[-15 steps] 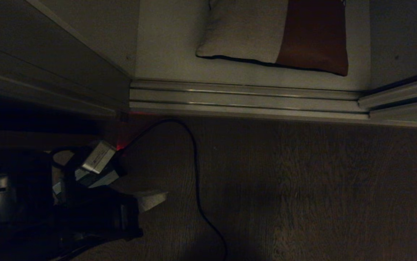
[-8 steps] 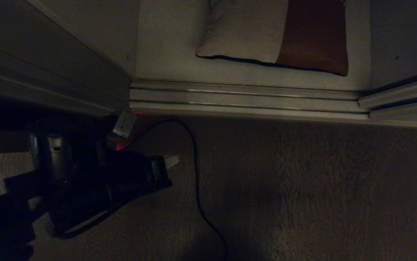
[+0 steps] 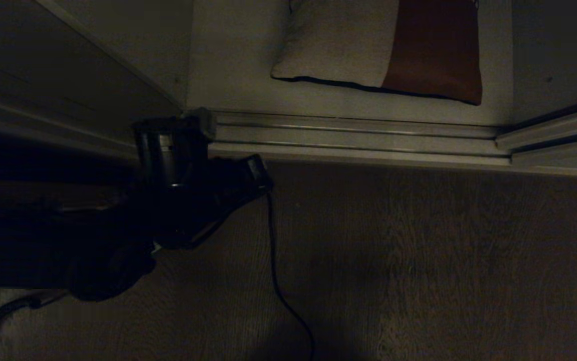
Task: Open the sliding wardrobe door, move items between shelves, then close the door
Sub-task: Place the pillow on the higher shelf
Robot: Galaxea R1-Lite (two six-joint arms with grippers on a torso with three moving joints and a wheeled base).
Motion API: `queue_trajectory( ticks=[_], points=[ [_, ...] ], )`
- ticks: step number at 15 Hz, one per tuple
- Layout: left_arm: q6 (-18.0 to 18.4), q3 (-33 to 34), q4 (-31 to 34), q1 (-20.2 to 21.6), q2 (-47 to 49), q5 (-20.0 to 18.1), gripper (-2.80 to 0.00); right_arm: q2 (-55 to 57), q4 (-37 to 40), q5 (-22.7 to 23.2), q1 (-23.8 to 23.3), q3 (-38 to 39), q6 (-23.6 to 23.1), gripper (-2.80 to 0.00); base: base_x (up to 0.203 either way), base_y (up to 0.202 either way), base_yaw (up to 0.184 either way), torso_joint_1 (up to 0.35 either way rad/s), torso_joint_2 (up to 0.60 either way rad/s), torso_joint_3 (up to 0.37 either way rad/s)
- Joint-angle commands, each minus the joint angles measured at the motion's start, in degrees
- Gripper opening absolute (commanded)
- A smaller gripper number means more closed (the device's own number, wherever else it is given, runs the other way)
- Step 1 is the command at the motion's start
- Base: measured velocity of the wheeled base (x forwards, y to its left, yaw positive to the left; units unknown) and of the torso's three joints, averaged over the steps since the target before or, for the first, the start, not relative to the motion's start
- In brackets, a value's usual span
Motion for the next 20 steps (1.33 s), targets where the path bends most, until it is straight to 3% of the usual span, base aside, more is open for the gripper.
queue_trajectory(
  ticks=[1, 2, 4, 7, 11, 16, 20],
  points=[
    [-0.2, -4.5, -0.4, 0.2, 5.6, 2.1, -2.80, -0.1, 0.0, 0.0, 0.0, 0.2, 0.0, -2.80, 0.000, 0.000, 0.000, 0.000, 0.00, 0.000],
    [-0.4, -7.1, -0.4, 0.4, 7.3, 4.2, 0.00, -0.1, 0.0, 0.0, 0.0, 0.2, 0.0, -2.80, 0.000, 0.000, 0.000, 0.000, 0.00, 0.000],
    [-3.0, -11.7, -0.4, 1.4, 9.5, 5.7, 0.00, -0.1, 0.0, 0.0, 0.0, 0.2, 0.0, -2.80, 0.000, 0.000, 0.000, 0.000, 0.00, 0.000],
    [-5.6, -17.4, -0.2, 2.1, 11.4, 4.9, 0.00, -0.1, 0.0, 0.0, 0.0, 0.2, 0.0, -2.80, 0.000, 0.000, 0.000, 0.000, 0.00, 0.000],
    [-8.6, -21.7, -0.4, 2.3, 10.8, -3.6, 0.00, -0.1, 0.0, 0.0, 0.0, 0.2, 0.0, -2.80, 0.000, 0.000, 0.000, 0.000, 0.00, 0.000],
    [-8.8, -32.2, 0.4, 5.5, 16.3, -7.7, 0.00, -0.1, 0.0, 0.0, 0.0, 0.2, 0.0, -2.80, 0.000, 0.000, 0.000, 0.000, 0.00, 0.000],
    [-9.0, -36.1, -0.5, 8.6, 19.1, -16.0, 0.00, -0.1, 0.0, 0.0, 0.0, 0.2, 0.0, -2.80, 0.000, 0.000, 0.000, 0.000, 0.00, 0.000]
  ],
)
